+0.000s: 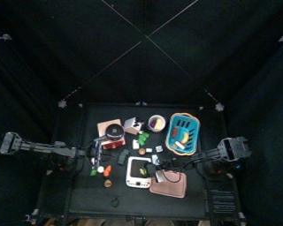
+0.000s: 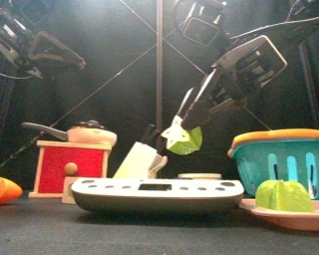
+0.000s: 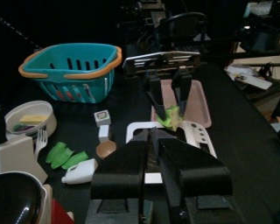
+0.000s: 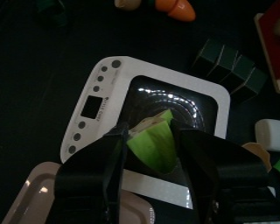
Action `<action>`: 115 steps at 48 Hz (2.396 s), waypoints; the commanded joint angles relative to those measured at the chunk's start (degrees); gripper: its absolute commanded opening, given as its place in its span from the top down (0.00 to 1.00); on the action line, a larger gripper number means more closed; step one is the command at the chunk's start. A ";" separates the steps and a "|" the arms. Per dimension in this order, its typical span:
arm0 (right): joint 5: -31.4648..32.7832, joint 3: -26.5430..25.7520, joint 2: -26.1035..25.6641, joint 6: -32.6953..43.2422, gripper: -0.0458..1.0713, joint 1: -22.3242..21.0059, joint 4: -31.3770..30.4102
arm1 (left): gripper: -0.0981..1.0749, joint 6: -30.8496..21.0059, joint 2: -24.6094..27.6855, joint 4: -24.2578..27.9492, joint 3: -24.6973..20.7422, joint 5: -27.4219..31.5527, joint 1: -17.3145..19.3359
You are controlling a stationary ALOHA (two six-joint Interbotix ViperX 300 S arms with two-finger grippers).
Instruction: Place starfruit top on plate
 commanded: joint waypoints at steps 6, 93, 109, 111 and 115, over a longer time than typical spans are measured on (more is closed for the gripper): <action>0.62 0.35 -4.92 0.00 0.40 0.26 5.80 | 0.45 0.09 0.09 0.00 -0.97 -0.53 0.09; 21.80 8.96 -11.78 28.65 0.04 6.15 9.05 | 0.45 0.00 0.18 -0.18 -0.18 -0.44 0.44; 22.76 7.12 -12.22 28.74 0.04 5.89 4.39 | 0.45 0.00 0.09 -0.18 -0.18 -0.35 0.44; 22.76 7.21 -12.22 28.74 0.04 5.80 4.22 | 0.45 0.00 0.18 -0.18 -0.18 -0.35 0.44; 22.76 7.29 -12.22 28.74 0.04 5.80 4.22 | 0.45 0.00 0.09 -0.18 -0.18 -0.26 0.44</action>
